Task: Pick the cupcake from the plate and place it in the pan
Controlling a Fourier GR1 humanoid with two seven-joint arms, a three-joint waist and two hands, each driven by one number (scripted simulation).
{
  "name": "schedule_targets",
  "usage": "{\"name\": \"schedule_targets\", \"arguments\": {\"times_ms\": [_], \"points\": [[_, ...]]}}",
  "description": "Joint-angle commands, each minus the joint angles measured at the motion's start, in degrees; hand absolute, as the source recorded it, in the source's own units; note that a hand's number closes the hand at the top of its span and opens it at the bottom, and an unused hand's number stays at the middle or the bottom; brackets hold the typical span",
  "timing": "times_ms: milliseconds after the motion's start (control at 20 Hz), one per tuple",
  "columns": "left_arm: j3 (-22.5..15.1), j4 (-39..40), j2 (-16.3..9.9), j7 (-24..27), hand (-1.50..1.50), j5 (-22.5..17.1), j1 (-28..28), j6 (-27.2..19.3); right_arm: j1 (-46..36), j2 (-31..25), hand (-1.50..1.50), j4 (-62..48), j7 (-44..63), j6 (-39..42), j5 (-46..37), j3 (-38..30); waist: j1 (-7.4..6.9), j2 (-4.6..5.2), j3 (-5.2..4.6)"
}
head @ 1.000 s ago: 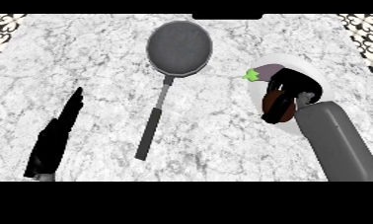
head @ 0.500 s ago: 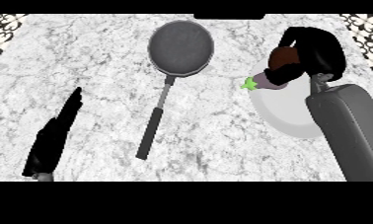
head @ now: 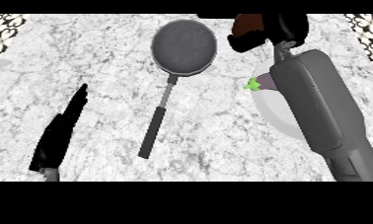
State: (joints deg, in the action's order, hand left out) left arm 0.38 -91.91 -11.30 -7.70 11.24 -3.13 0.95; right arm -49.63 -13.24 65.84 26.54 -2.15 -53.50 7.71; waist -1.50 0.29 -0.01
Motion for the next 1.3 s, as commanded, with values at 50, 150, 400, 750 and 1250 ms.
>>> {"name": "schedule_targets", "arguments": {"times_ms": [50, 150, 400, 750, 1250], "points": [[-0.4, 0.2, 0.5, 0.0, 0.0, -0.1, 0.7, 0.5, -9.9, 5.9, 1.5, -15.3, -4.3, -6.2, 2.1, -4.2, -1.18, 0.51, 0.01], [-1.6, -3.1, 1.2, 0.0, 0.0, 0.8, -2.8, -0.1, -11.9, 8.5, 1.5, -19.1, -4.0, -7.0, 2.1, -4.5, -1.1, 0.25, 0.01], [0.1, -0.8, 0.0, -2.0, 0.0, -0.9, 2.8, 1.8, -18.8, 12.1, 1.5, -32.6, -7.1, -11.6, 4.7, -9.2, -2.09, 0.95, 0.0], [-0.9, -0.3, 0.2, -1.7, 0.0, 0.1, 4.1, 1.9, -21.7, 13.0, 1.5, -46.5, -10.5, -13.5, 3.8, -10.3, -3.78, 1.88, -0.03], [-3.4, 0.1, 1.6, -1.3, 0.0, 0.8, 6.1, 2.7, -21.7, 13.2, -1.5, -53.6, -10.1, -9.3, 17.7, -20.7, -7.47, 3.06, 0.1]]}}
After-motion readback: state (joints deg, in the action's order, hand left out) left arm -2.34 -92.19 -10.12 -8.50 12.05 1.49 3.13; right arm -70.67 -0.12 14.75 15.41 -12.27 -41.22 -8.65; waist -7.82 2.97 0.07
